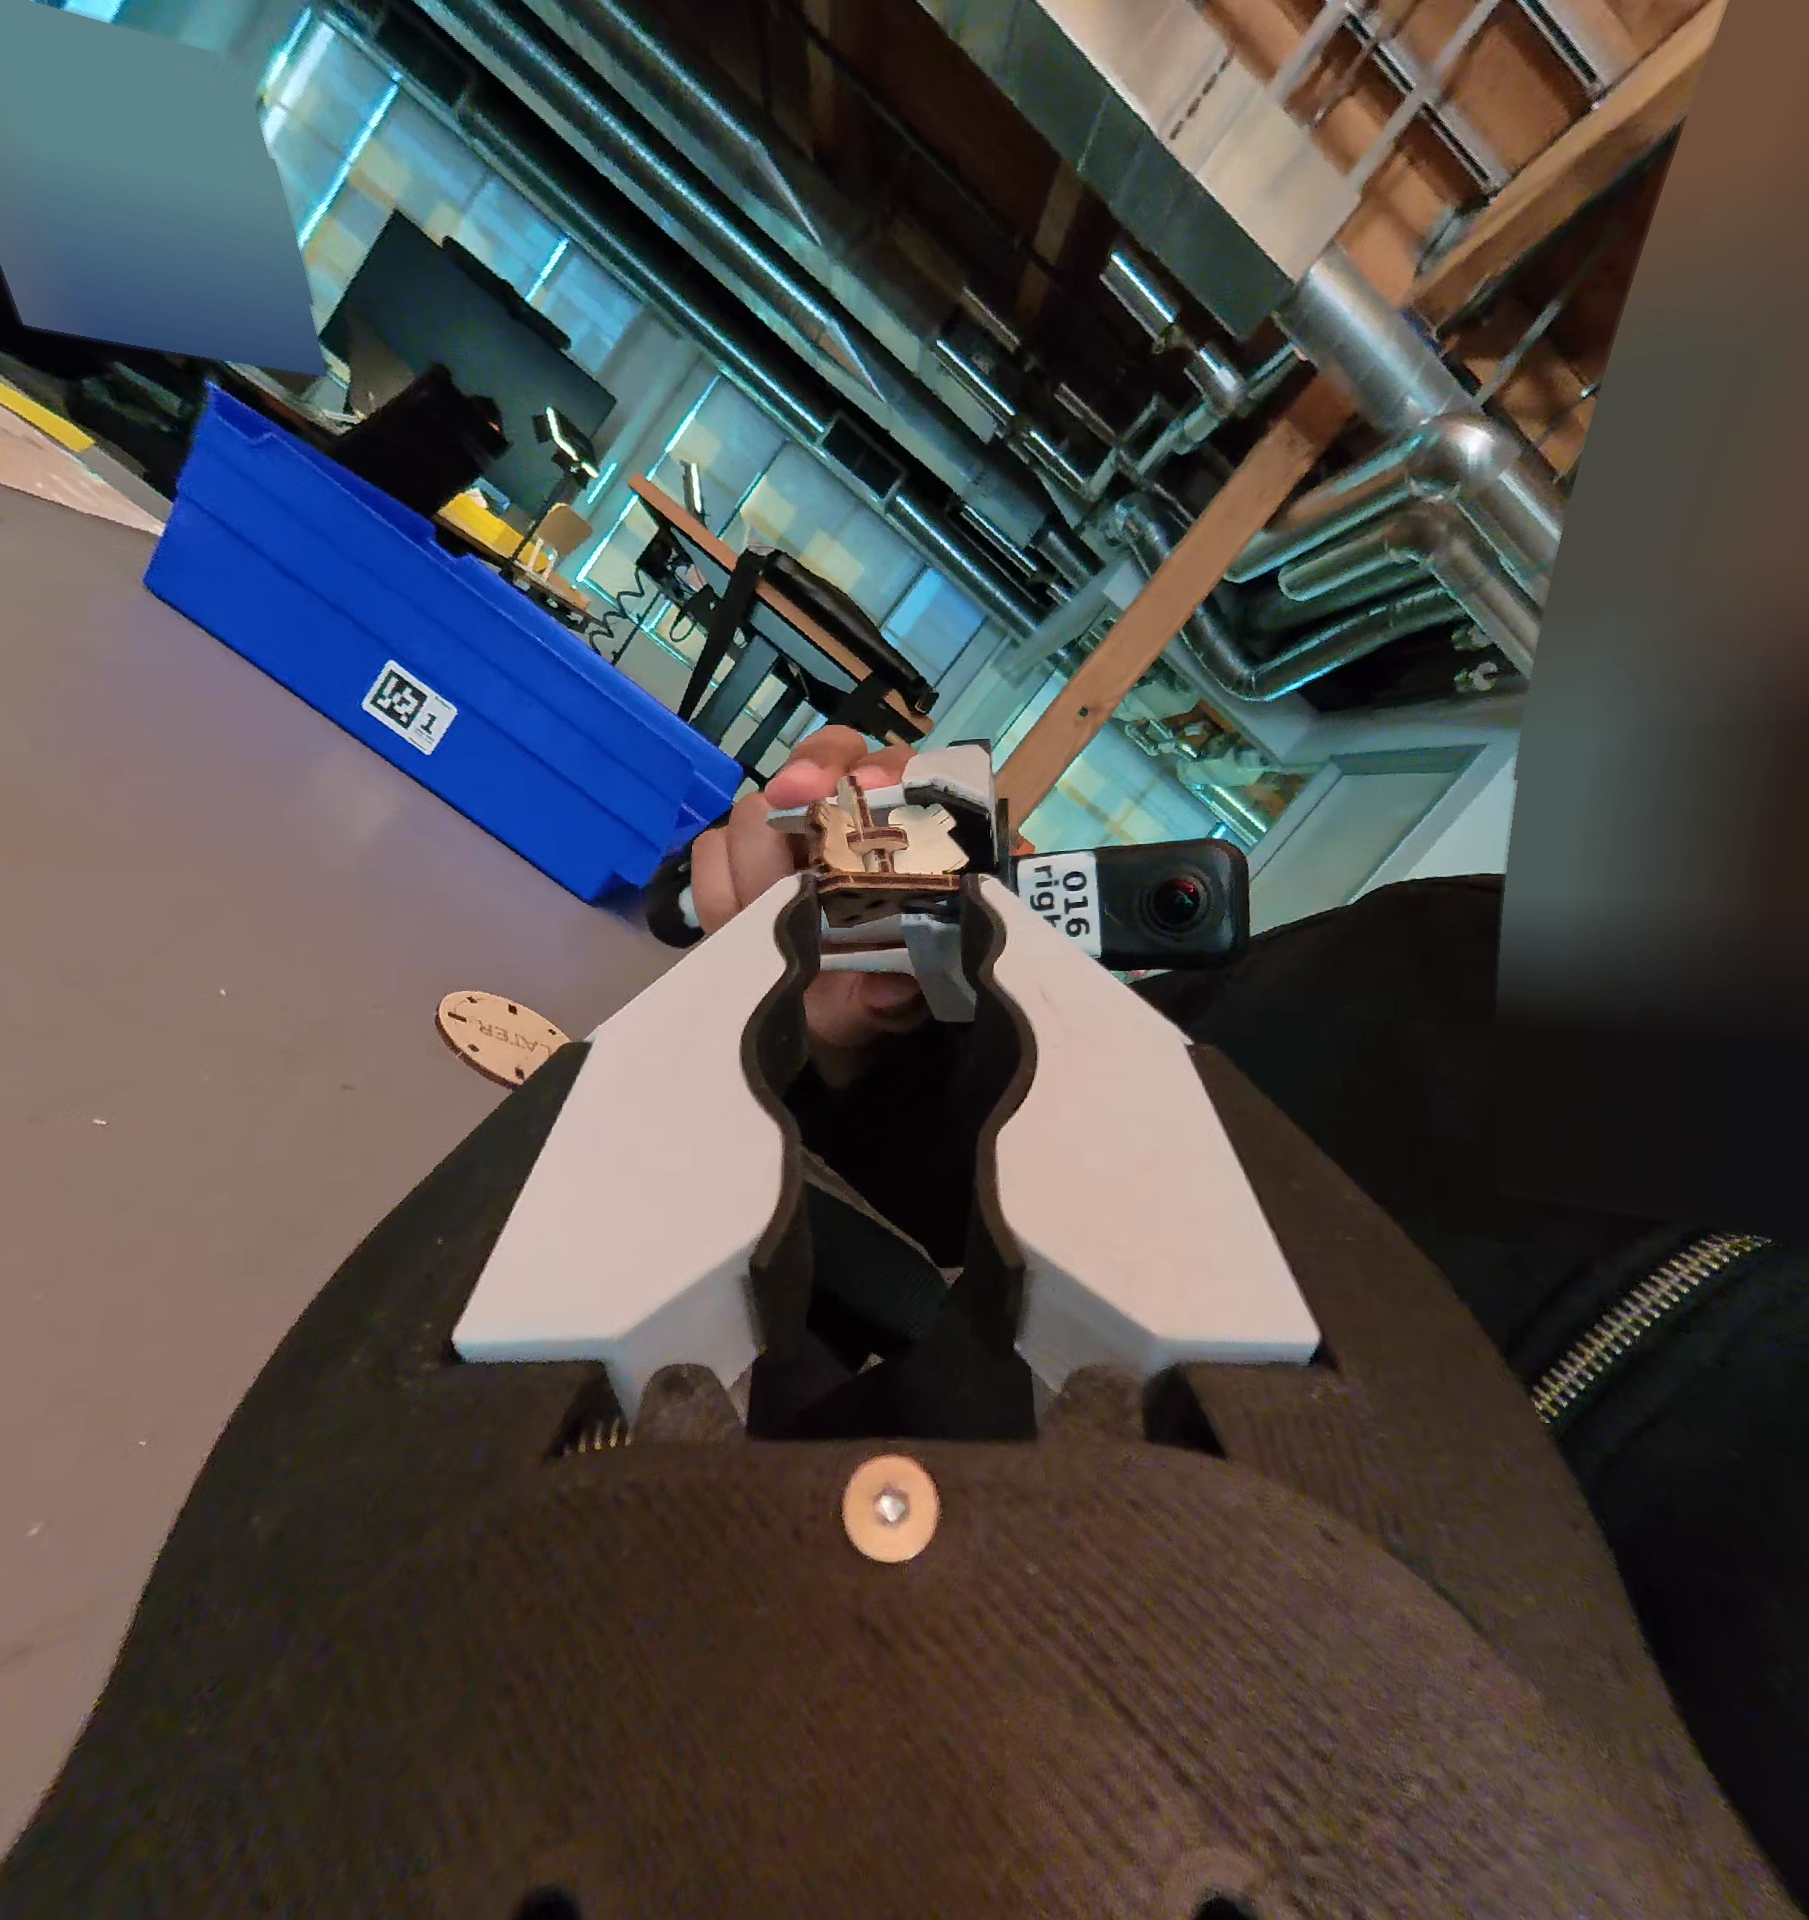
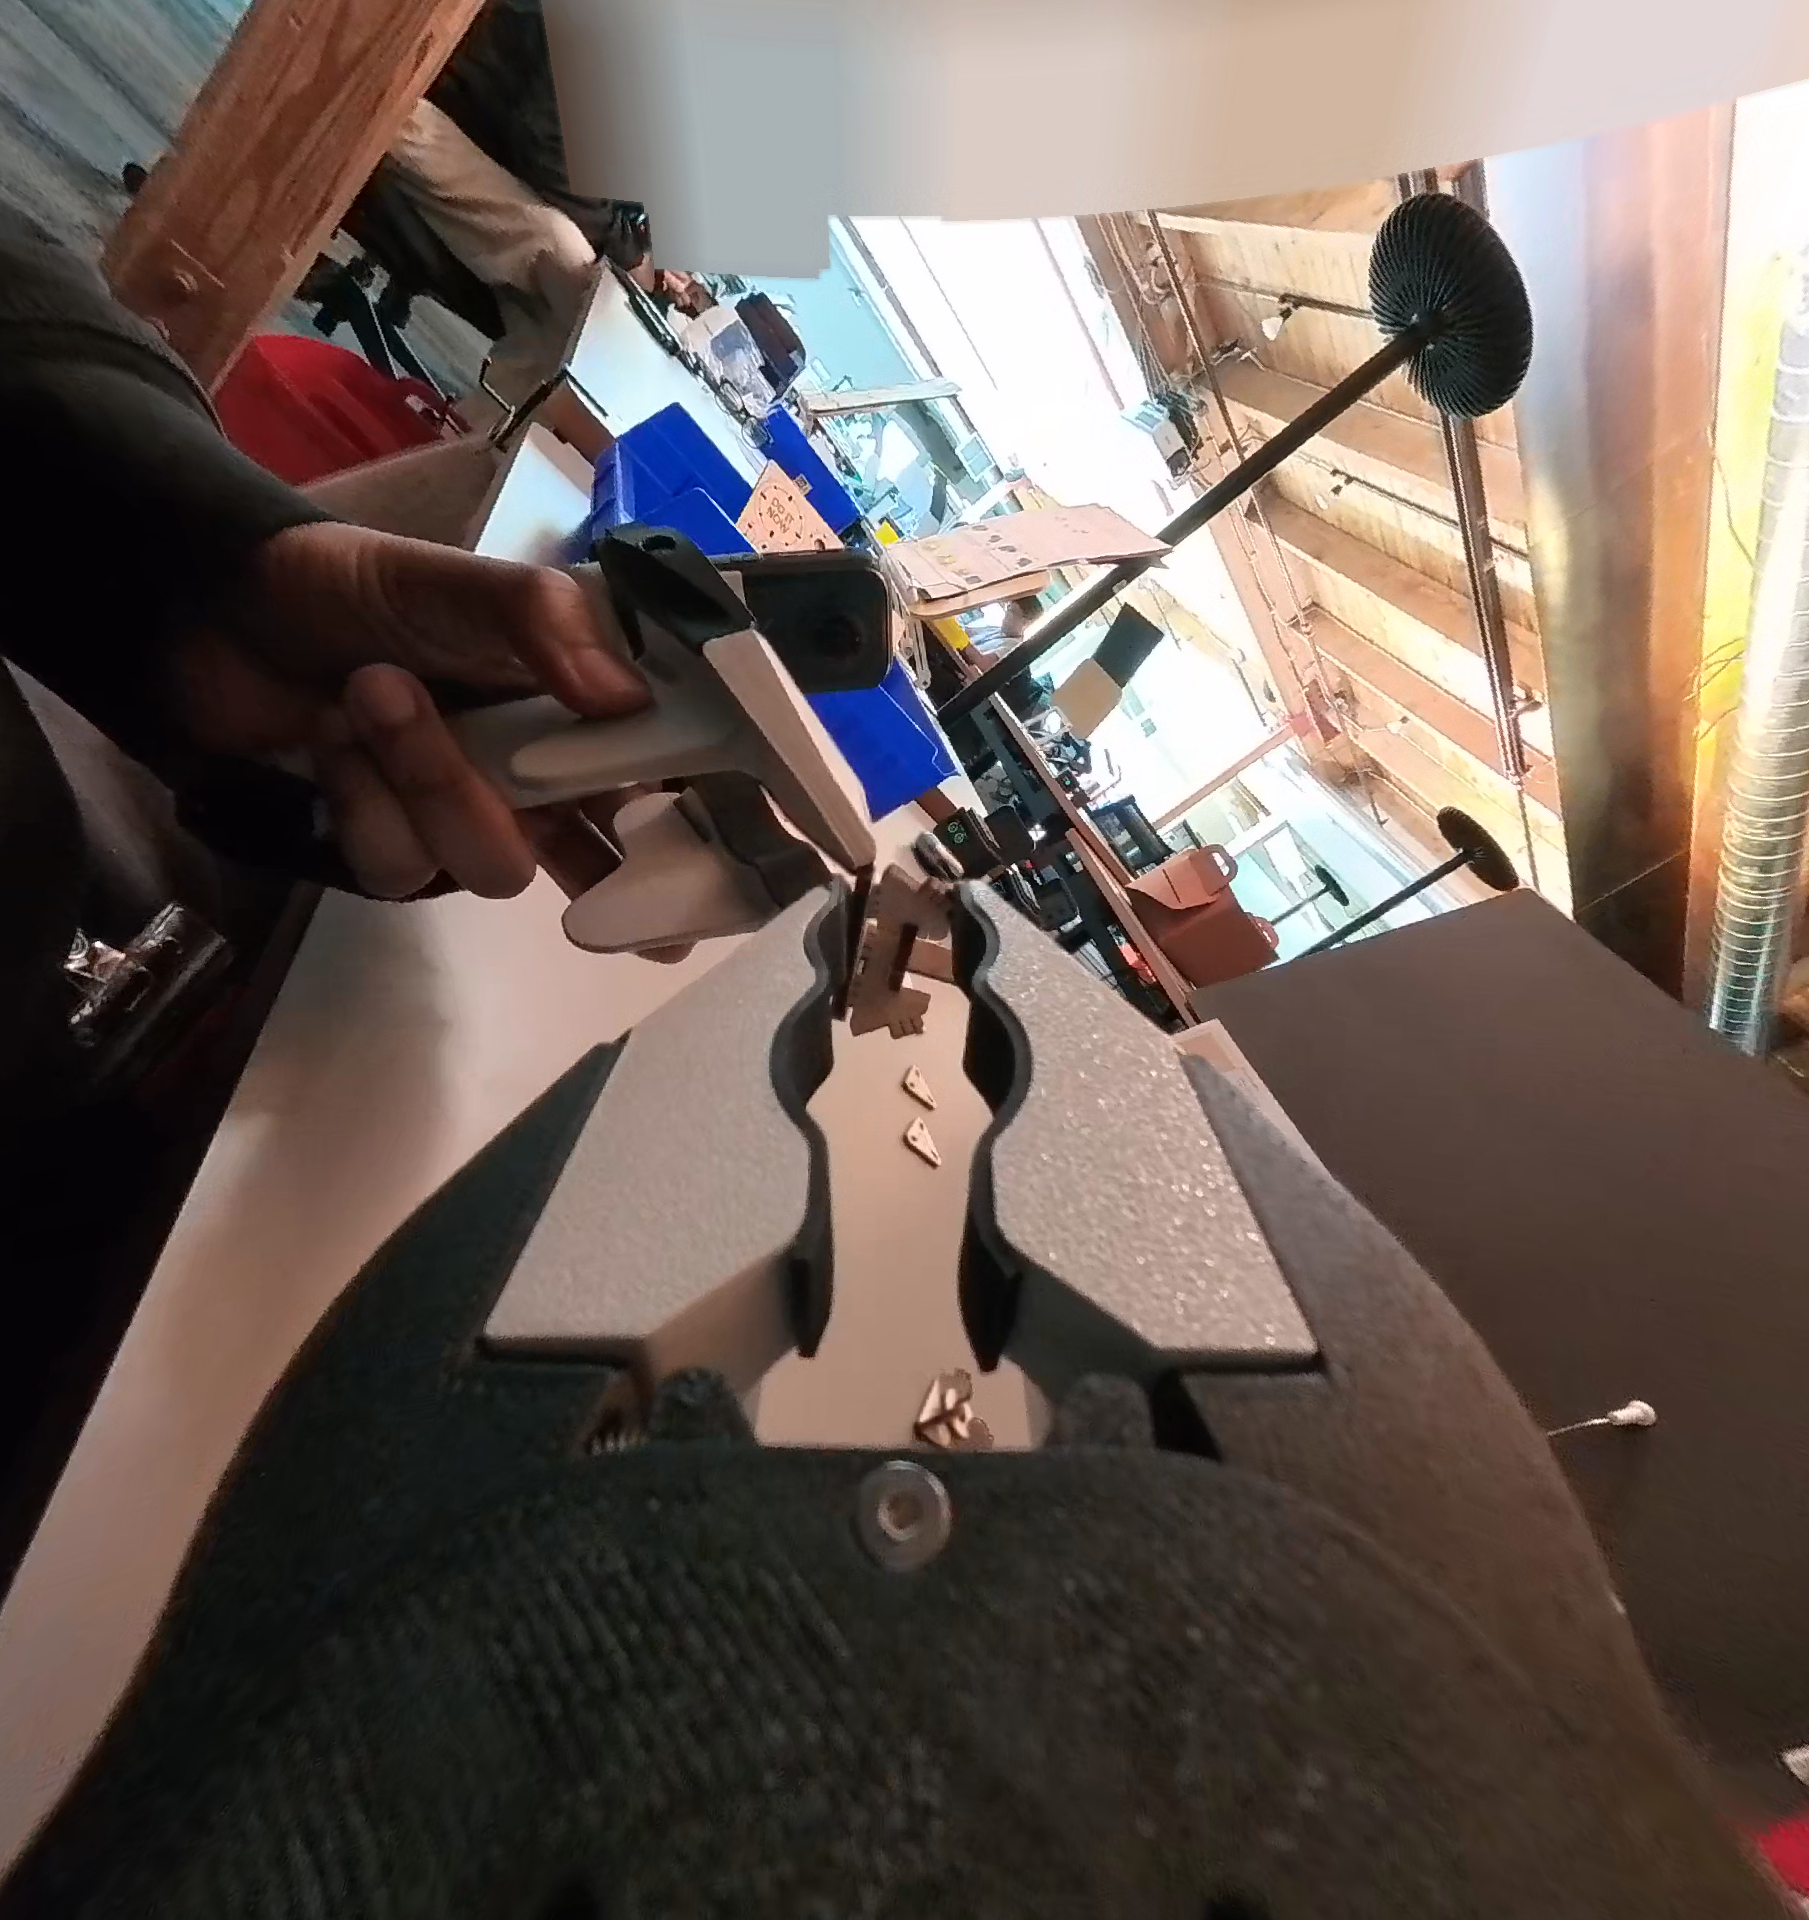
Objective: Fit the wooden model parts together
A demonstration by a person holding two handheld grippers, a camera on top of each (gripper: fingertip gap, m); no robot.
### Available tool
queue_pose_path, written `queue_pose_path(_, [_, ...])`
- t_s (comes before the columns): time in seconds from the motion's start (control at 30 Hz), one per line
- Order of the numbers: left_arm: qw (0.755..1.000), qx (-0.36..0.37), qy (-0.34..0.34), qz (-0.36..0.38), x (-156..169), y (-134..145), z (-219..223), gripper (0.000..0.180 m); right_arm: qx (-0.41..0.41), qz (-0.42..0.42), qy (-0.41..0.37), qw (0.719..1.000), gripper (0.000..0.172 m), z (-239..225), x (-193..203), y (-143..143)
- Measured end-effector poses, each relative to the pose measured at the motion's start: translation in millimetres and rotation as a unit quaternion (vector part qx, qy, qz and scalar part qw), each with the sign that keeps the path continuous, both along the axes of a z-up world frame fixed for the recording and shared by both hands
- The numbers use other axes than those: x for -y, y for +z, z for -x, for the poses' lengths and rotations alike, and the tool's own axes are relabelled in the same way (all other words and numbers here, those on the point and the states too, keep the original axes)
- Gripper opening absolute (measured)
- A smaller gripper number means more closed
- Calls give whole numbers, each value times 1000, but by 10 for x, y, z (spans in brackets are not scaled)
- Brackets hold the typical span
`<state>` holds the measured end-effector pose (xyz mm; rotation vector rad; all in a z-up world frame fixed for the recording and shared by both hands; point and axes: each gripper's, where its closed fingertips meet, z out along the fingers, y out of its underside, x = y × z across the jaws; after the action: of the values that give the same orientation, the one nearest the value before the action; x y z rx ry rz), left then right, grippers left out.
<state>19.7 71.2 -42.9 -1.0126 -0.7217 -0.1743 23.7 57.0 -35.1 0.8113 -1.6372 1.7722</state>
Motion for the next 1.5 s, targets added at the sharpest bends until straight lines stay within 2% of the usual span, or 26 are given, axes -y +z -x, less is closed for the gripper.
queue_pose_path(0.23, [1000, 15, -3, -26, 18, -12, 32, 25, 11, 10, -2, 1000, 18, 32, 18, -10])
queue_pose_path(0.73, [1000, 1, -1, -21, -24, 32, 8, 25, 15, 22, -23, 999, 18, 44, 1, 6])
queue_pose_path(1.33, [999, 22, 8, -32, -10, -20, 57, 25, 12, -31, -53, 998, 16, 90, 32, -74])
queue_pose_path(1.5, [999, 32, 16, -32, -1, -61, 94, 25, 56, -49, -64, 995, 16, 131, 40, -121])
